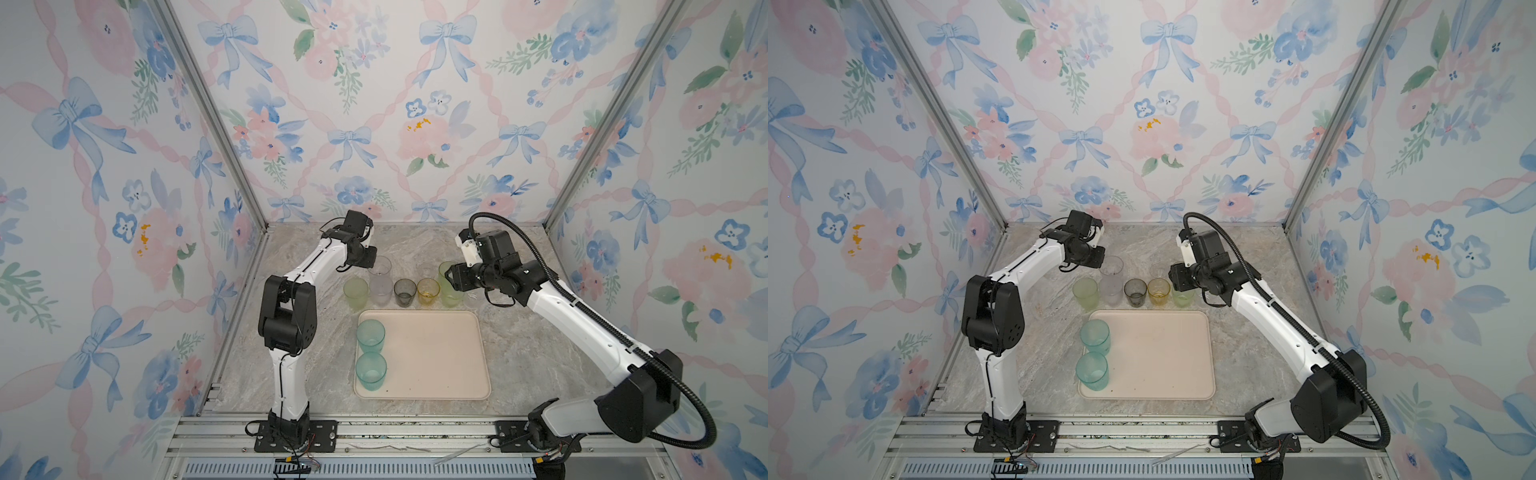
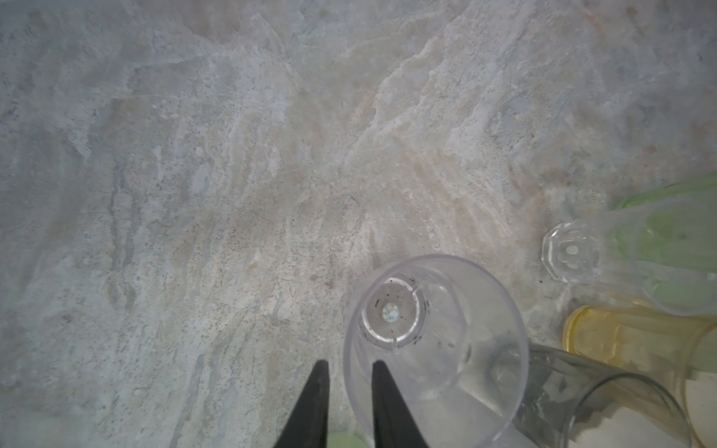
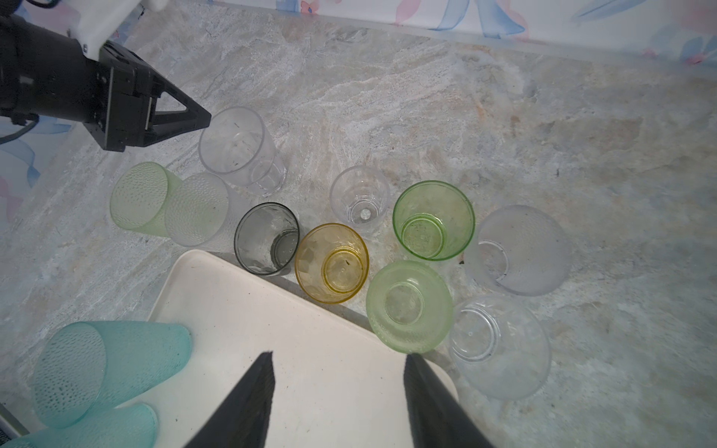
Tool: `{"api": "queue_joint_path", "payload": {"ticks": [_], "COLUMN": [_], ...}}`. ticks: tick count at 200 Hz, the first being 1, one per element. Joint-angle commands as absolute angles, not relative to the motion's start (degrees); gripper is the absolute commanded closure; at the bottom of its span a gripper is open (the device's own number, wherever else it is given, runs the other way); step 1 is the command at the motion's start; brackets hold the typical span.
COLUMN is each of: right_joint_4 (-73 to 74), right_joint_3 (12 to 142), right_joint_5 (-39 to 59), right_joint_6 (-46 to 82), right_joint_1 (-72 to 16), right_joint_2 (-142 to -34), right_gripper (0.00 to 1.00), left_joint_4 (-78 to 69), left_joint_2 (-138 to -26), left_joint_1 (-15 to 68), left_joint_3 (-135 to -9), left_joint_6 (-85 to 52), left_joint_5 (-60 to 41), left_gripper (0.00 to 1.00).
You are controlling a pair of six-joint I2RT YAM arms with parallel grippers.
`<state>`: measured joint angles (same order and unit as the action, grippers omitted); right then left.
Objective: Place the glasses into the tray
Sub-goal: 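Lower the left gripper onto the clear glass and close on it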
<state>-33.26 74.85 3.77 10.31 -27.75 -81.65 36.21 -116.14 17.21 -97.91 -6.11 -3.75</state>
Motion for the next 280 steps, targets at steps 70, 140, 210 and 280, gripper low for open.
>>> {"api": "queue_joint_path", "payload": {"ticks": [70, 140, 210, 280], "right_joint_4": [-31.29, -31.07, -30.24, -28.76], "right_joint_3": [72.78, 71.81, 71.01, 69.57], "right_joint_5": [5.97, 6.41, 7.19, 7.89], "right_joint_6": [10.37, 10.2, 10.55, 11.25], "right_joint_1": [-26.55, -25.71, -25.57, -25.54], "right_joint_2": [-82.44, -82.45, -82.62, -82.18], "right_gripper": [0.43, 0.43, 0.43, 0.43], "left_joint_4": [37.88, 39.02, 38.89, 38.57], "left_joint_2": [-120.65, -122.47, -121.69, -114.25], "left_joint_1": [17.71, 17.9, 18.25, 19.88], "left_joint_3": [-101.59, -103.27, -104.74, -107.09], "left_joint_6": [-4.48, -4.17, -4.13, -3.28], "left_joint_5": [-2.37, -1.94, -0.57, 3.26], "left_gripper": [0.82, 0.95, 1.0, 1.0]}}
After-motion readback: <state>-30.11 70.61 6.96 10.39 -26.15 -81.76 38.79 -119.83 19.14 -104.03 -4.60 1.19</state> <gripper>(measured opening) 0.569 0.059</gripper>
